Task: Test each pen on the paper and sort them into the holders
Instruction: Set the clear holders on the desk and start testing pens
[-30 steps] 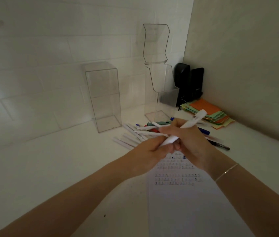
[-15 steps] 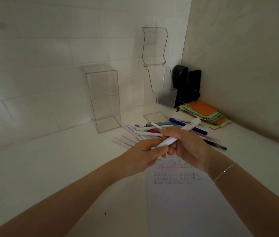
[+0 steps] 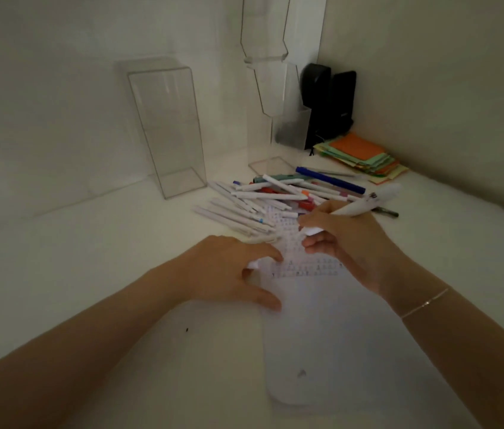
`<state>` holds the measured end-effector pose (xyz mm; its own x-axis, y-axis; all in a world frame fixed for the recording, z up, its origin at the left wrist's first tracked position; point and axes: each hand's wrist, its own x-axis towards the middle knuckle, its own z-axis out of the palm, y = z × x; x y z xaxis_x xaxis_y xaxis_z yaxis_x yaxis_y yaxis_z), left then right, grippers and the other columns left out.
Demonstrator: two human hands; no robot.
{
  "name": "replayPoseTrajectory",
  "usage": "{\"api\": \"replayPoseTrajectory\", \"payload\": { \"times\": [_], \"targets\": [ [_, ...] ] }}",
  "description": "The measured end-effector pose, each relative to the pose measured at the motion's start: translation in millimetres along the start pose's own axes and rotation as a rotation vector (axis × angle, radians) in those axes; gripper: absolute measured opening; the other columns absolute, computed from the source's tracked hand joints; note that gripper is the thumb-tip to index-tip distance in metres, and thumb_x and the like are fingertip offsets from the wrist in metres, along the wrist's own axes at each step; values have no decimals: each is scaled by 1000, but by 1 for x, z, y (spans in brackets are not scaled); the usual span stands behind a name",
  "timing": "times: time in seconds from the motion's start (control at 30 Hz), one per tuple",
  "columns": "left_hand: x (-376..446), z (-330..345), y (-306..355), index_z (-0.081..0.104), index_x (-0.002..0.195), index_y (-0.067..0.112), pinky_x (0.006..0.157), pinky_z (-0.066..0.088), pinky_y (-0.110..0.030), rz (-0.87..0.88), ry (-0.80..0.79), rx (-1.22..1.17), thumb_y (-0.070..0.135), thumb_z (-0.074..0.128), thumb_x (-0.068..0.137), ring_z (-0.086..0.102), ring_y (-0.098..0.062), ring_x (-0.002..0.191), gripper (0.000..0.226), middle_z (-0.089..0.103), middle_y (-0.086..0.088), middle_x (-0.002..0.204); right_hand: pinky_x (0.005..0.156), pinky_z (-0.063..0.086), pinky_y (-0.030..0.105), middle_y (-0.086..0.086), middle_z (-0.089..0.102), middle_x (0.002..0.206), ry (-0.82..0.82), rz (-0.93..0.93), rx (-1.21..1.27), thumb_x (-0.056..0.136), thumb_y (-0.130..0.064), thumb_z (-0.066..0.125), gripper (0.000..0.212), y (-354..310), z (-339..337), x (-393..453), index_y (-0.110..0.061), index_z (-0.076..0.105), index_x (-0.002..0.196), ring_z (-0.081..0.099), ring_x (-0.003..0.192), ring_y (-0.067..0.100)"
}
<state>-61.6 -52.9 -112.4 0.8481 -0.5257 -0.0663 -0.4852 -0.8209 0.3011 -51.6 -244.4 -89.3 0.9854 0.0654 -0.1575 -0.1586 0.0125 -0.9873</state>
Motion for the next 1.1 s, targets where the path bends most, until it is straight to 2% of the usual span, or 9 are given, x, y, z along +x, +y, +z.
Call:
{"api": "replayPoseTrajectory", "payload": {
  "times": [0.07,0.13,0.23,0.3,0.4,0.6,0.77,0.93,1.1],
  "targets": [
    [-4,7,-2,47,126,47,63,27,-7,53,105,126,84,53,56,42,1,59,79,53,19,61,48,52,28,16,64,65,50,6,-7,82,1,65,9,10,8,-4,-2,57,80,61,50,19],
    [-6,12,-4,51,124,44,61,24,-4,107,207,173,89,49,52,42,1,60,85,63,17,72,43,48,26,13,59,52,97,4,-7,83,2,61,12,22,15,-4,-2,54,73,56,42,19],
    [-5,16,-6,56,114,44,56,25,-8,158,249,135,90,42,53,38,2,56,78,65,17,73,45,41,24,14,50,50,189,-54,-98,81,0,57,17,39,27,-4,-4,51,66,48,44,19],
    [-5,18,-7,59,108,41,54,25,-7,175,265,110,90,41,54,36,3,54,75,63,18,69,41,36,20,6,44,48,249,-118,-150,80,1,58,27,46,33,-2,-6,44,58,41,39,7],
    [-5,18,-7,60,111,39,58,22,-3,160,254,111,91,38,53,40,3,58,81,64,20,74,41,32,16,-5,40,42,272,-206,-247,78,2,61,40,52,36,0,-13,37,50,37,36,3],
    [-4,15,-7,58,110,40,59,28,-7,155,201,112,91,38,53,48,1,62,79,65,21,79,38,29,8,-11,44,31,294,-275,-315,78,1,62,45,56,36,-1,-17,39,43,41,32,0],
    [-3,15,-9,56,107,39,62,36,-14,123,165,157,93,38,52,56,-3,69,80,65,18,80,41,33,16,-6,42,35,314,-308,-403,76,0,62,43,57,37,1,-16,39,43,39,37,6],
    [-4,14,-6,49,122,41,64,30,-19,82,172,198,91,47,51,49,0,67,87,66,17,83,41,27,14,-1,35,46,345,-350,-414,77,1,60,43,58,36,2,-15,31,50,32,40,7],
    [-4,12,-5,49,121,42,63,29,-18,74,156,200,90,49,53,44,1,66,83,61,20,81,41,28,14,-8,37,37,321,-354,-392,76,1,61,45,60,34,3,-18,33,46,35,36,5]
  ]
}}
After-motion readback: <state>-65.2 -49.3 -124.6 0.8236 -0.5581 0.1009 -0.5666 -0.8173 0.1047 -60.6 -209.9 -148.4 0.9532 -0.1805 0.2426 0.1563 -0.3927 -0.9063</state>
